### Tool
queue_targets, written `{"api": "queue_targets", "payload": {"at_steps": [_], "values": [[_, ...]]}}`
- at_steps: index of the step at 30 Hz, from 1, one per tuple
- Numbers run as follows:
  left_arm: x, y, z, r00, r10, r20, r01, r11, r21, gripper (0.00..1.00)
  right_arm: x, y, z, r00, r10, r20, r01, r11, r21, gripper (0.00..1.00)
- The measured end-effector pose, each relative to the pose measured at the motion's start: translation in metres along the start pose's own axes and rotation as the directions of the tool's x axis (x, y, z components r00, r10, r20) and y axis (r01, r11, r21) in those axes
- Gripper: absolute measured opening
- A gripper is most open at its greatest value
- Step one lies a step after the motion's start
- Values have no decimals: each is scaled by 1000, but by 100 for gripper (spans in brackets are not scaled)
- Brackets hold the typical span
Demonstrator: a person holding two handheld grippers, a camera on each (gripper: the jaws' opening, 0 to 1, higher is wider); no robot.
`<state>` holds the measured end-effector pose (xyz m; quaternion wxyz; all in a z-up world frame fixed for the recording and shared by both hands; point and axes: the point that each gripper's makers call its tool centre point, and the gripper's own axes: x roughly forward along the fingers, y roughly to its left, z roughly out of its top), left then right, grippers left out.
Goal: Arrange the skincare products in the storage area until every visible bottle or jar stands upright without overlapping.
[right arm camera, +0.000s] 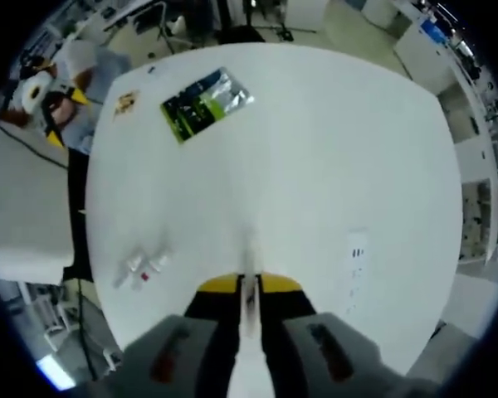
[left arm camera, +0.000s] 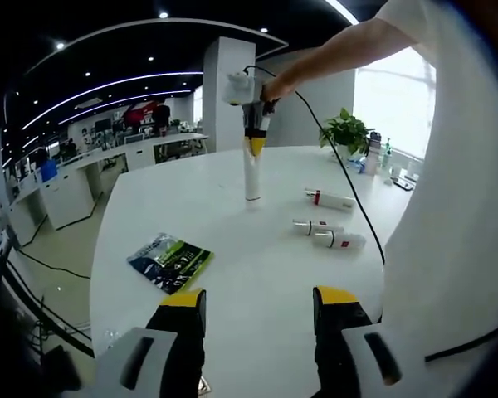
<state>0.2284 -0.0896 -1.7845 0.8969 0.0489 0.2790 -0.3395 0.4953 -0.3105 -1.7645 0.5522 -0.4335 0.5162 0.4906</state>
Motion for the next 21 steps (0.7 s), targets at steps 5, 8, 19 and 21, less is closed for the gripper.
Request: {"api": "queue_targets", "payload": {"at_steps": [5,8,19,21], "values": [[0,1,-2,1000,-12,-10,12,1000,11,53,0,0,4,999,10,36,-11,1000,13,7],[-1,3,-2,1000,-18,-14,18,1000,19,53,0,-5,4,999,-20,40,20,1000,10,7],[1,15,6,999,-38,-18,39,998,46,53,-4,-10,0,993,-65,103,55,993,100,30],[2,14,7,998,-49,-31,51,996,67,53,-7,-8,-1,990,-63,128,47,992,120,34]]}}
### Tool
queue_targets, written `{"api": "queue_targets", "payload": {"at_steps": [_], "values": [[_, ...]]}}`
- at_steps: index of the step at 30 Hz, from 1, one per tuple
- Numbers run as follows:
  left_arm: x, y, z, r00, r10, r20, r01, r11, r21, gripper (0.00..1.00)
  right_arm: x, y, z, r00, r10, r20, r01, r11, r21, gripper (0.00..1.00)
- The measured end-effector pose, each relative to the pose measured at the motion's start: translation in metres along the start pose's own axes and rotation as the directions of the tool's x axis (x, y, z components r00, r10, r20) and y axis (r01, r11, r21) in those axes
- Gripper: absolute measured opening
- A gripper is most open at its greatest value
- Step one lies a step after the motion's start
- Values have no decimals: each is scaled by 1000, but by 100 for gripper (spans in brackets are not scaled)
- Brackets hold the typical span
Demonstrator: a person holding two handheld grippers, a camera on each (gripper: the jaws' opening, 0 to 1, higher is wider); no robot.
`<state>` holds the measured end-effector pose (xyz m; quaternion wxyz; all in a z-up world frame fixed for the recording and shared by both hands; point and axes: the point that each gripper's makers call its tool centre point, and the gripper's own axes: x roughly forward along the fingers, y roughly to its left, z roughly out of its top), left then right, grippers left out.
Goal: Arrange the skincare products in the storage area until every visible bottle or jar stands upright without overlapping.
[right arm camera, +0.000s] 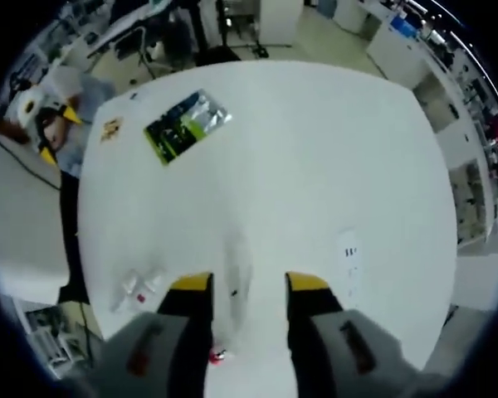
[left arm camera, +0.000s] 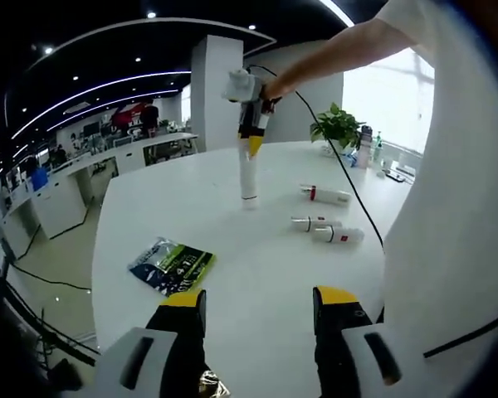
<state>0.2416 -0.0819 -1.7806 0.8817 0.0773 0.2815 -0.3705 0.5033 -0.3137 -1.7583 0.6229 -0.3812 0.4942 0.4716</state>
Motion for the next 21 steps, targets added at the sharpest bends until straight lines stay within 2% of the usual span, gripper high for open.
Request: {"api": "queue_targets", "payload": {"at_steps": [6,7,8,10,11,13,15,16,18,19,21], "values": [[2,4,7,1000,-20,0,20,999,26,53,-6,5,-12,997,-10,70,3,996,95,49],[2,4,7,1000,-21,2,21,999,27,53,-6,5,-13,997,-16,80,8,994,106,54],[3,4,8,1000,-24,4,24,999,27,53,-6,4,-11,992,-43,123,27,991,129,61],[5,1,11,999,-38,10,38,999,19,53,-5,2,-15,985,-68,158,40,984,174,78],[6,-1,12,999,-48,17,48,999,9,53,-7,3,-22,980,-93,176,54,975,218,82],[10,-5,18,996,-75,46,77,996,-43,53,-9,4,-26,974,-113,197,64,968,242,86],[12,-6,21,995,-80,59,83,995,-63,53,-13,4,-37,954,-160,254,74,945,318,92],[12,-7,22,995,-83,64,87,994,-71,53,-13,5,-38,951,-164,261,72,941,330,96],[14,-9,27,993,-92,75,98,992,-82,53,-13,14,-54,943,-171,286,39,909,415,99],[14,-10,28,993,-94,78,100,992,-82,53,-13,18,-58,940,-163,299,18,901,433,99],[16,-12,31,991,-101,83,108,991,-82,53,-14,23,-69,918,-197,345,-8,859,512,99]]}}
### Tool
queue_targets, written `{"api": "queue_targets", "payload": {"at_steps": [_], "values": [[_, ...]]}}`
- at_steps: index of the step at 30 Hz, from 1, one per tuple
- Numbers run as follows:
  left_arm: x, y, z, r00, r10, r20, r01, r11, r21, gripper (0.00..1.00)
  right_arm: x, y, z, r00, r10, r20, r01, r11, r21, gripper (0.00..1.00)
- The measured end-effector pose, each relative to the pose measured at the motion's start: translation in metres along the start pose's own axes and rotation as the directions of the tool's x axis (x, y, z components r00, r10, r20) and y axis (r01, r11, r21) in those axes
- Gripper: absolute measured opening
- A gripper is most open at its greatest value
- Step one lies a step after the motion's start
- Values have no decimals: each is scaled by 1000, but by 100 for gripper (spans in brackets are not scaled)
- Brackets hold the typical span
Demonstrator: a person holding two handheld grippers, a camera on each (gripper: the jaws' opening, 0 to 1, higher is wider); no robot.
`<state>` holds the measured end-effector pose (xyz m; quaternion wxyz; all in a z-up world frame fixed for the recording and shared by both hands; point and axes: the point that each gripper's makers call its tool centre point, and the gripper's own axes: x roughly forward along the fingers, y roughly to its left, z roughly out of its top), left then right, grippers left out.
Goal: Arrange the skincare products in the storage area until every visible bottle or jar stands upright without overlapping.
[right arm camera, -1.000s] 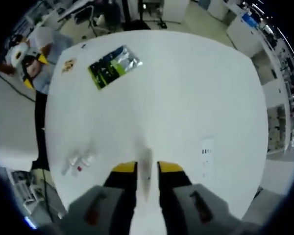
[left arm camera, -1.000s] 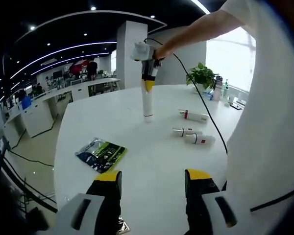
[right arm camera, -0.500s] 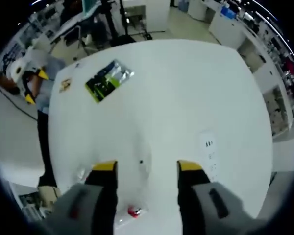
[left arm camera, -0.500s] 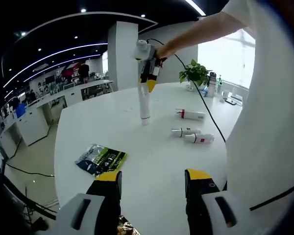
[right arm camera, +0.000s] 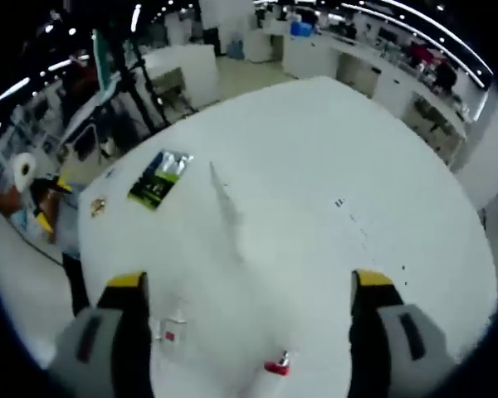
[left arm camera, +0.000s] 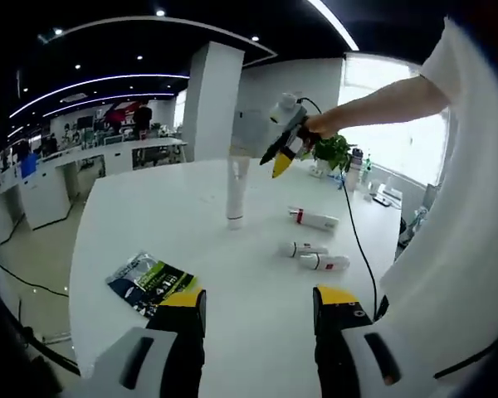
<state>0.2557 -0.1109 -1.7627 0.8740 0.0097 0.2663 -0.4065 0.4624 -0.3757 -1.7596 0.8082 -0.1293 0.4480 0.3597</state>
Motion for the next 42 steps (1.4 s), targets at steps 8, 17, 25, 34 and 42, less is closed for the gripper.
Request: {"api": "queue_targets", "payload": {"at_steps": [8,17,25,34,42], "values": [[5,-8,6,1000,-23,6,23,1000,11,53,-26,2,-39,974,-79,214,7,948,317,99],[9,-19,14,998,-50,22,50,999,12,53,-48,15,-85,917,-234,323,58,879,474,99],[6,-24,15,998,-54,24,54,999,-1,53,-52,-2,-139,901,-369,228,208,828,521,99],[0,-26,15,999,-47,25,47,999,-1,53,-32,-15,-196,941,-338,-23,310,831,462,96],[-7,-24,8,999,-28,17,28,999,-24,53,-15,-18,-204,939,-330,-94,340,862,375,86]]}}
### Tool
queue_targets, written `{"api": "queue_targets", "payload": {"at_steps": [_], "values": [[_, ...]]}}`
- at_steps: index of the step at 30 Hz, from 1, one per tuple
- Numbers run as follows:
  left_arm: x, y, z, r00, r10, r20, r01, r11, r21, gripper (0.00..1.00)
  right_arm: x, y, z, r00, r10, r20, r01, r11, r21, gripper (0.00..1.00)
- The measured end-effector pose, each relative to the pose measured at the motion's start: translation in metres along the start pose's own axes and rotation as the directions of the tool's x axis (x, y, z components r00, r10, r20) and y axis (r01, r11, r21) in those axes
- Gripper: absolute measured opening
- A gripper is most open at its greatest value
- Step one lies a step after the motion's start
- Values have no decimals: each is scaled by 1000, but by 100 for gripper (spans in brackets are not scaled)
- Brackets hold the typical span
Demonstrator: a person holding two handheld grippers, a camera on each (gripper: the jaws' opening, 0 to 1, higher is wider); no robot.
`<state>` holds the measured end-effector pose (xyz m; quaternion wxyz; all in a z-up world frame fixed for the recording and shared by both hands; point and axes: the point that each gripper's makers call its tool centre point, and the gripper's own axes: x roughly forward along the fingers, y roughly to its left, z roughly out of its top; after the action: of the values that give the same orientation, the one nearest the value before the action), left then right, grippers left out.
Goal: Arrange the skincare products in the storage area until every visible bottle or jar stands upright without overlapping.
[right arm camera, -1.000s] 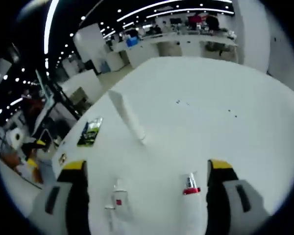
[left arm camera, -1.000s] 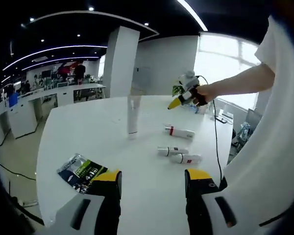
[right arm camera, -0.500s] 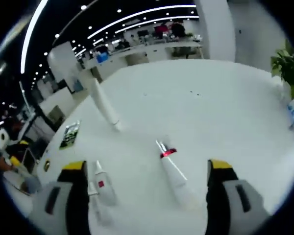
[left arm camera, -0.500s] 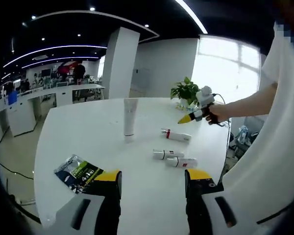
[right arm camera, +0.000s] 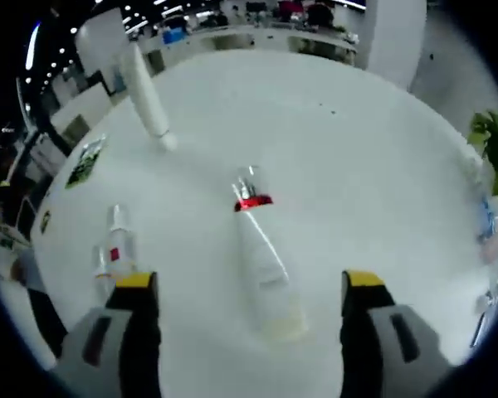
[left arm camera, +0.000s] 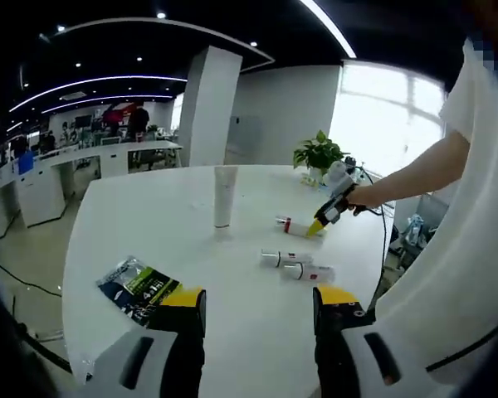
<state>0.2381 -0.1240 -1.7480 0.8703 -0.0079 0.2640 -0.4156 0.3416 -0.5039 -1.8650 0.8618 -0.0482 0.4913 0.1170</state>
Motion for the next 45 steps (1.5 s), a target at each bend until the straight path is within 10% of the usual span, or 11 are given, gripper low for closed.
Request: {"api": "queue_targets", "payload": {"at_steps": [27,33,45], "values": [[14,18,3,998,35,-46,-35,999,-8,53,34,-8,-11,991,6,-133,-21,993,-114,55],[30,12,11,999,14,-42,-14,1000,-3,52,32,-10,-10,990,31,-140,-54,985,-163,29],[40,11,8,998,-2,-69,3,1000,12,51,39,-17,-9,985,36,-167,-67,981,-180,28]]}}
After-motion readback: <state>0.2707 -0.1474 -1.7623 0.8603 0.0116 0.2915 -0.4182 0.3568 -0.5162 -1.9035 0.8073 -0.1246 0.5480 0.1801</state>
